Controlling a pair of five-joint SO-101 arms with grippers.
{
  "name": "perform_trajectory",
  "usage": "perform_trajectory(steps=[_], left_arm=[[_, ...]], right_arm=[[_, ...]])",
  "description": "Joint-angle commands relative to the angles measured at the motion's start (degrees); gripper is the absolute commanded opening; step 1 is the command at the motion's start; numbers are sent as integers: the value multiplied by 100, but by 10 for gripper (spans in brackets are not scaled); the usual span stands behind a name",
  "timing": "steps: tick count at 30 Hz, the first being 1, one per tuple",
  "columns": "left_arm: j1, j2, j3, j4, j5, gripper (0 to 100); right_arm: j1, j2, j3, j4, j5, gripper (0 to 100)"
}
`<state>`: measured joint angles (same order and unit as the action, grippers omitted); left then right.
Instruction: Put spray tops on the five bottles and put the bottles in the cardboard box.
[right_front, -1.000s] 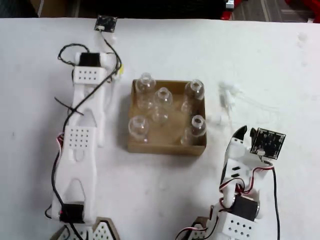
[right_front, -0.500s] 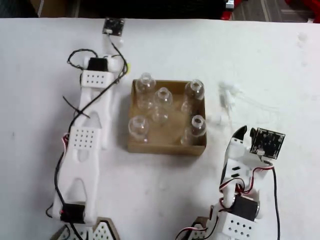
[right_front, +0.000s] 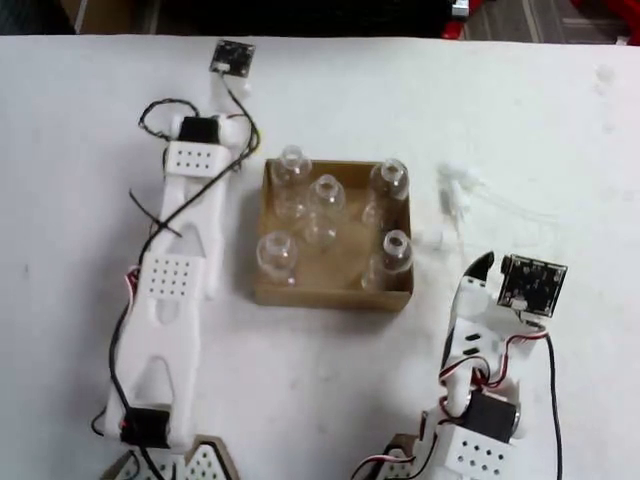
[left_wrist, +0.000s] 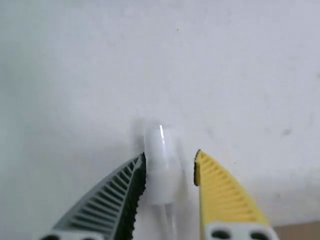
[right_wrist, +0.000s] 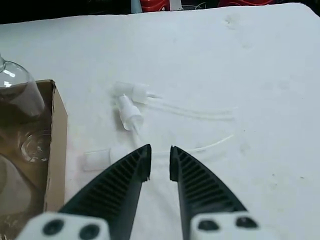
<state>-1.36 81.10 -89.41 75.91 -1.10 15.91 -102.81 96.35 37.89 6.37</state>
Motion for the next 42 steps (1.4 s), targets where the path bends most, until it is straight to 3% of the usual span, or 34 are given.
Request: perform_trajectory(steps=[1, 7, 12, 17, 20, 25, 33, 42], left_arm=[[48, -101, -35, 448, -440, 85], [-4, -207, -211, 1415, -800, 78], [13, -505, -589, 2734, -1046, 80], [-330, -927, 53, 2681, -1196, 116], [-444, -1376, 1020, 2681, -1196, 182], [-347, -2466, 2576, 2637, -1266, 184], [-295, -2818, 2760, 2022, -1275, 184], [-347, -2097, 2690, 1653, -185, 184]], right_arm=[[-66, -40, 44, -92, 97, 51], [-66, -40, 44, -110, 97, 51], [-66, -40, 44, -119, 97, 52], [-66, -40, 44, -119, 97, 52], [-66, -40, 44, -119, 97, 52], [-66, -40, 44, -119, 97, 52], [-66, -40, 53, -110, 97, 52], [-66, -40, 53, -101, 97, 52]])
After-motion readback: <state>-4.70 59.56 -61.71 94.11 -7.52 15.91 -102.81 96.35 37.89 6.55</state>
